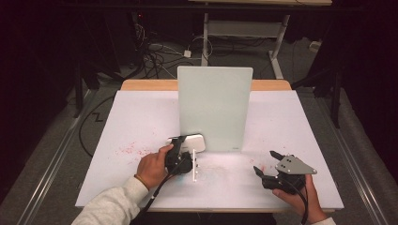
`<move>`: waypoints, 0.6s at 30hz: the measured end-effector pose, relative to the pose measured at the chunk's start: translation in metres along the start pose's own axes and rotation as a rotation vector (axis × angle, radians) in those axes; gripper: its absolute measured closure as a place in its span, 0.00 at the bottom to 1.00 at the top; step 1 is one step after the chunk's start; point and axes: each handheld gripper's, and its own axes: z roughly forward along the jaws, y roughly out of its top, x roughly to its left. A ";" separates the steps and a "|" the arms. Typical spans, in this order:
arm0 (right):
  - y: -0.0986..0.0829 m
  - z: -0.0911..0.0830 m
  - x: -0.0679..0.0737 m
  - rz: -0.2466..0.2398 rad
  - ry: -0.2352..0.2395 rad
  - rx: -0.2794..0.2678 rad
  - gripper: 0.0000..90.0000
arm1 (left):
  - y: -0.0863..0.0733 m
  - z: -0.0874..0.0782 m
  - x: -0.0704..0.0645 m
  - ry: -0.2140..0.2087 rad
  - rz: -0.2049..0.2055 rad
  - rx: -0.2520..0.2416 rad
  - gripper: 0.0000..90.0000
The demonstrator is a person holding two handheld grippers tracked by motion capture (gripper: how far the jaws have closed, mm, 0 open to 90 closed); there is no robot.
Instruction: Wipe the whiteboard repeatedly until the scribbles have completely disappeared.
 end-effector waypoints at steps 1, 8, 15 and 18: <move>0.000 0.000 0.000 0.000 0.000 0.002 0.26 | 0.000 0.000 0.000 0.000 0.000 0.000 0.32; 0.000 0.001 0.001 0.001 0.003 0.005 0.26 | -0.030 -0.002 0.009 0.008 -0.043 0.039 0.32; 0.000 0.001 0.001 0.001 0.006 0.003 0.26 | -0.043 -0.004 0.015 0.006 -0.089 0.065 0.32; 0.000 0.000 0.001 0.002 0.007 0.002 0.26 | -0.048 -0.007 0.019 -0.011 -0.131 0.063 0.32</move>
